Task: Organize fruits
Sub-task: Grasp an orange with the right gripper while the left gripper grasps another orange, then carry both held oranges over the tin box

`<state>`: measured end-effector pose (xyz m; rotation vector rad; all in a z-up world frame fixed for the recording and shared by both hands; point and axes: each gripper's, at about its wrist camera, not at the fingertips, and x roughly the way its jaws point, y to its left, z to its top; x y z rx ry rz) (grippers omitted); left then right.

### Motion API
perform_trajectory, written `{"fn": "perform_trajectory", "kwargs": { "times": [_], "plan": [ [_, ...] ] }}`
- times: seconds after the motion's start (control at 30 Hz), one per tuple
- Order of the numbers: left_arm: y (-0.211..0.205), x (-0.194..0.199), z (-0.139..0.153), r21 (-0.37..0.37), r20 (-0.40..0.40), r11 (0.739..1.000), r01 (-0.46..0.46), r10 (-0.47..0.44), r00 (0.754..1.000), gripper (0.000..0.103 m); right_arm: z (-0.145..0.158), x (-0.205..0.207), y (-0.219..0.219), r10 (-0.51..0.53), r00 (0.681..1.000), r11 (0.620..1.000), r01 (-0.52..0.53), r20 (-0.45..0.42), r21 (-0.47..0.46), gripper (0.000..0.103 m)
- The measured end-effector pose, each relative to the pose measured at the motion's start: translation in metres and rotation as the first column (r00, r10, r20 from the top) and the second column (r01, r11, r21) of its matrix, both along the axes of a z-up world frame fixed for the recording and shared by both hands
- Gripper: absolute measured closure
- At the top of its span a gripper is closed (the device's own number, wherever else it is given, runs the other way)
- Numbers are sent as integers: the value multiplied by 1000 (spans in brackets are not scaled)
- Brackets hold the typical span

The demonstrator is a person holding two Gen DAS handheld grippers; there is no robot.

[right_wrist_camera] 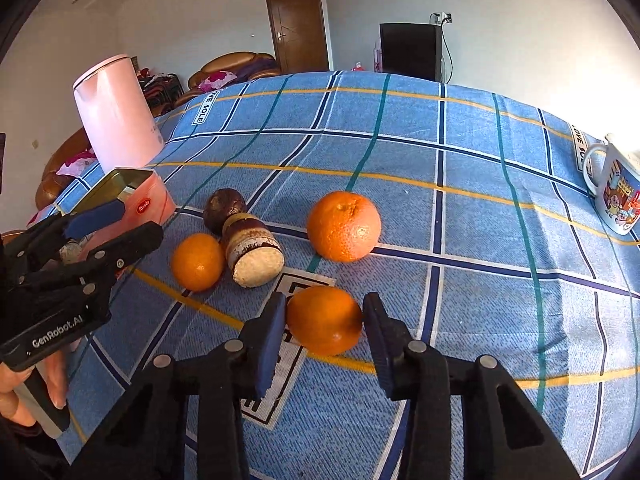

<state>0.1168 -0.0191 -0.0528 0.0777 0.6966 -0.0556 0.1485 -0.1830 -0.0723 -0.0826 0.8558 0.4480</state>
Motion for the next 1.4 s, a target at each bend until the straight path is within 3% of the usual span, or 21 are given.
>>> {"fn": "perform_trajectory", "kwargs": {
  "times": [0.3, 0.37, 0.43, 0.5, 0.9, 1.4],
  "plan": [
    [-25, 22, -12, 7, -104, 997, 72, -71, 992, 38, 3, -2, -9, -27, 1000, 999, 27, 13, 36, 63],
    [-26, 25, -15, -8, -125, 996, 84, -84, 989, 46, 5, -4, -11, -36, 999, 998, 34, 31, 43, 63],
    [-25, 29, -18, -26, -150, 995, 92, -95, 984, 61, 7, -6, -12, -38, 998, 998, 36, 48, 47, 63],
    [-24, 29, -18, -38, -150, 996, 86, -91, 985, 65, 9, -8, -12, -40, 997, 998, 37, 62, 49, 63],
    [-7, 0, 7, -60, 49, 998, 10, -7, 999, 65, 26, -26, -21, -58, 982, 992, 36, 182, 125, 64],
    [17, -37, 24, -115, 237, 989, -92, 118, 964, 65, 39, -48, -26, -75, 949, 987, 27, 307, 159, 64]
  ]
}}
